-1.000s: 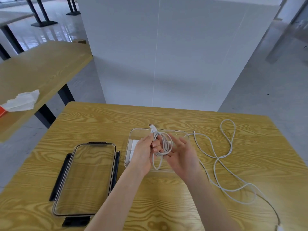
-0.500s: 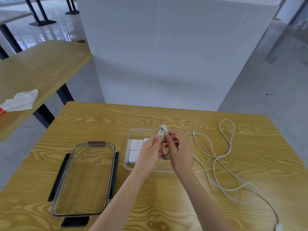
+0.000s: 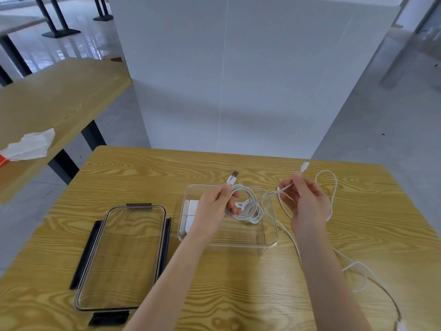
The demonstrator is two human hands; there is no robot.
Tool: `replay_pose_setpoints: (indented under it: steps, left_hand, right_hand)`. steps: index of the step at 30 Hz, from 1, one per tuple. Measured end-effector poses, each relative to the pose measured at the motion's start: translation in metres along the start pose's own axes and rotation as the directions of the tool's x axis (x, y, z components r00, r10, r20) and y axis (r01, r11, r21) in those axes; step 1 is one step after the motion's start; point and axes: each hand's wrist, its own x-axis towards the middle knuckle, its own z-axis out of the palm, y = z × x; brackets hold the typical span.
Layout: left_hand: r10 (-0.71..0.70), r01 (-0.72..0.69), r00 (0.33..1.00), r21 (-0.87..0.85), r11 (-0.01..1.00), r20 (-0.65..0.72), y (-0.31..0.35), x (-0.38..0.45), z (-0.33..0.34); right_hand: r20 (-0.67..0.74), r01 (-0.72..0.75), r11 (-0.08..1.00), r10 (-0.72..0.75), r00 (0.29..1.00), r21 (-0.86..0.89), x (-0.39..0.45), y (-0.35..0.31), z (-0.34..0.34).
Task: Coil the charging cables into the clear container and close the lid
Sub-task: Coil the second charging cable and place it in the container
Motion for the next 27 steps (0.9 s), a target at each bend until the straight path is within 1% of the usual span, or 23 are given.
replay_pose_setpoints:
  steps: [2,4,6,7,9,10,11,13,14,17,21,22,24,26,27]
  left_hand:
    - [0.025,-0.025,1.0,0.031,0.999,0.017,0.0,-0.002,-0.001]
    - [0.006,-0.007,0.999,0.015,1.0,0.05,-0.001,-0.003,-0.003]
    - [-0.042,0.046,0.996,-0.045,0.998,0.079,-0.001,-0.004,-0.005]
    - [-0.063,0.07,0.994,-0.075,0.995,0.087,-0.001,-0.005,-0.005]
    - [-0.09,0.1,0.992,-0.109,0.989,0.094,0.0,-0.005,-0.006]
    - [-0.097,0.107,0.991,-0.109,0.988,0.096,0.0,-0.005,-0.006]
    - [-0.101,0.111,0.99,-0.099,0.989,0.097,0.0,-0.005,-0.006]
    - [-0.106,0.113,0.99,-0.076,0.991,0.089,-0.001,-0.004,-0.006]
    - [-0.111,0.116,0.991,-0.071,0.991,0.078,-0.002,-0.004,-0.005]
    - [-0.132,0.133,0.991,-0.063,0.989,0.026,-0.005,-0.004,-0.004]
    - [-0.152,0.15,0.988,-0.068,0.986,-0.02,-0.009,-0.002,-0.004]
    - [-0.149,0.148,0.989,-0.057,0.987,-0.017,-0.009,-0.002,-0.004]
    - [-0.148,0.148,0.989,-0.026,0.989,0.007,-0.011,-0.002,-0.002]
    - [-0.144,0.144,0.989,0.005,0.99,0.02,-0.015,-0.002,-0.001]
    - [-0.14,0.14,0.99,0.025,0.99,0.01,-0.017,-0.002,0.0]
  right_hand:
    - [-0.03,-0.043,0.993,0.04,0.999,-0.107,0.004,0.003,-0.003]
    - [0.022,-0.062,0.943,0.073,0.997,-0.327,0.008,0.008,-0.006]
    - [0.15,-0.03,0.819,0.141,0.979,-0.573,0.011,0.012,-0.007]
    - [0.216,-0.001,0.743,0.195,0.957,-0.669,0.012,0.013,-0.007]
    - [0.334,0.078,0.613,0.315,0.888,-0.786,0.009,0.014,-0.005]
    - [0.377,0.099,0.59,0.37,0.849,-0.802,0.007,0.014,-0.004]
    - [0.406,0.092,0.601,0.411,0.816,-0.794,0.005,0.015,-0.002]
    - [0.456,0.053,0.658,0.459,0.762,-0.751,0.003,0.016,-0.003]
    - [0.48,0.056,0.67,0.469,0.741,-0.74,0.003,0.016,-0.005]
    - [0.522,0.105,0.67,0.46,0.718,-0.735,0.005,0.019,-0.012]
    - [0.564,0.073,0.705,0.494,0.662,-0.705,0.004,0.024,-0.018]
    - [0.559,0.057,0.709,0.502,0.66,-0.703,0.003,0.025,-0.018]
    - [0.559,-0.003,0.741,0.51,0.653,-0.672,0.003,0.029,-0.017]
    - [0.574,-0.109,0.801,0.509,0.641,-0.588,0.001,0.036,-0.014]
    - [0.562,-0.157,0.814,0.512,0.65,-0.559,-0.001,0.038,-0.011]
